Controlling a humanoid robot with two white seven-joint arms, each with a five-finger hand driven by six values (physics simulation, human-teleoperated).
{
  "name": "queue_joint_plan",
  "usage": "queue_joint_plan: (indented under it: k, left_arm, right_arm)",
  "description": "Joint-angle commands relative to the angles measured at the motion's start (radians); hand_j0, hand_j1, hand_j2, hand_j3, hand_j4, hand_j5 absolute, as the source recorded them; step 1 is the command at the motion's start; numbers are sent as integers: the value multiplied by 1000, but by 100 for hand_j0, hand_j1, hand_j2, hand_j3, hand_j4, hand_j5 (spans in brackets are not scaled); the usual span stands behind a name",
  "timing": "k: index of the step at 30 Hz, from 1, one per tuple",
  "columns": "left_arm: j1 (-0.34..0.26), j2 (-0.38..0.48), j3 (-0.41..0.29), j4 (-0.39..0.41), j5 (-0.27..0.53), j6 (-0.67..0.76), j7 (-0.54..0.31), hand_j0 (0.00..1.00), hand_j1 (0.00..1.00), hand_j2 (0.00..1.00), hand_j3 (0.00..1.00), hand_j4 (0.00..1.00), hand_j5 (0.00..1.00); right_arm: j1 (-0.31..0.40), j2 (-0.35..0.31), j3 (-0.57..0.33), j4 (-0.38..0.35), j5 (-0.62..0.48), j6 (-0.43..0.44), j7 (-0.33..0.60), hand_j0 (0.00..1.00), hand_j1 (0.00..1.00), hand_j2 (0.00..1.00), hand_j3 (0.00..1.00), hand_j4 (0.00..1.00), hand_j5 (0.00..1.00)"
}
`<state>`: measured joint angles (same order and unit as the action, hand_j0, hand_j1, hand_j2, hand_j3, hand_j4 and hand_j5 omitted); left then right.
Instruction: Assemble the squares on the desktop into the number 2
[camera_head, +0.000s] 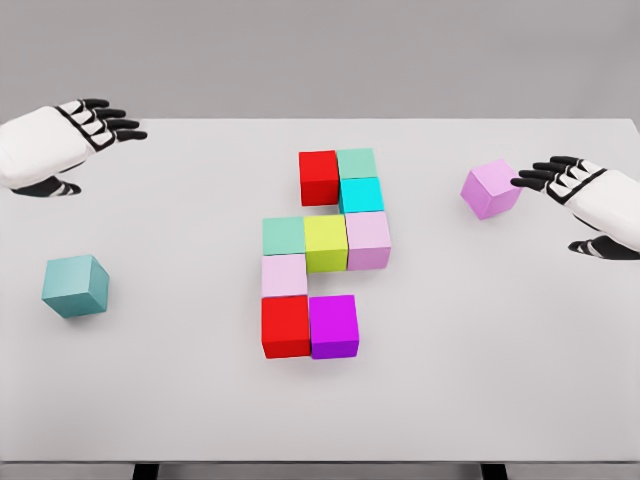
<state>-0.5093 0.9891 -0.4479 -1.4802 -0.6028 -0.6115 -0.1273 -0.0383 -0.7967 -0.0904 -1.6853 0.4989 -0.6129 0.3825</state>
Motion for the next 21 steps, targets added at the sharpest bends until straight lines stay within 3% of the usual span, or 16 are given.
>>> queue_joint_plan:
  k: [1,8,10,12,14,18,21]
  left_arm:
    - [0,8,-5,0,3,1,0,100,100,100,100,100,100]
    - [0,63,-41,0,5,1,0,100,100,100,100,100,100]
    - [28,111,-40,0,9,1,5,100,100,100,100,100,100]
    - [41,149,-43,-2,12,1,5,100,100,100,100,100,100]
    - [43,183,-75,-11,12,1,5,100,100,100,100,100,100]
    - [51,212,-84,-17,11,1,5,100,100,100,100,100,100]
    - [78,238,-84,-26,9,1,3,100,100,100,100,100,100]
  right_arm:
    - [0,-2,0,-1,1,2,-1,100,100,100,100,100,100]
    - [-8,-2,3,-73,4,2,12,100,100,100,100,100,100]
    - [-18,4,23,-70,-2,2,165,100,100,100,100,100,100]
    - [-66,16,72,-70,-31,2,228,100,100,100,100,100,100]
    - [-129,31,129,-62,-86,2,228,100,100,100,100,100,100]
    - [-248,31,175,-14,-94,2,228,100,100,100,100,100,100]
    - [-385,28,313,101,-92,2,228,100,100,100,100,100,100]
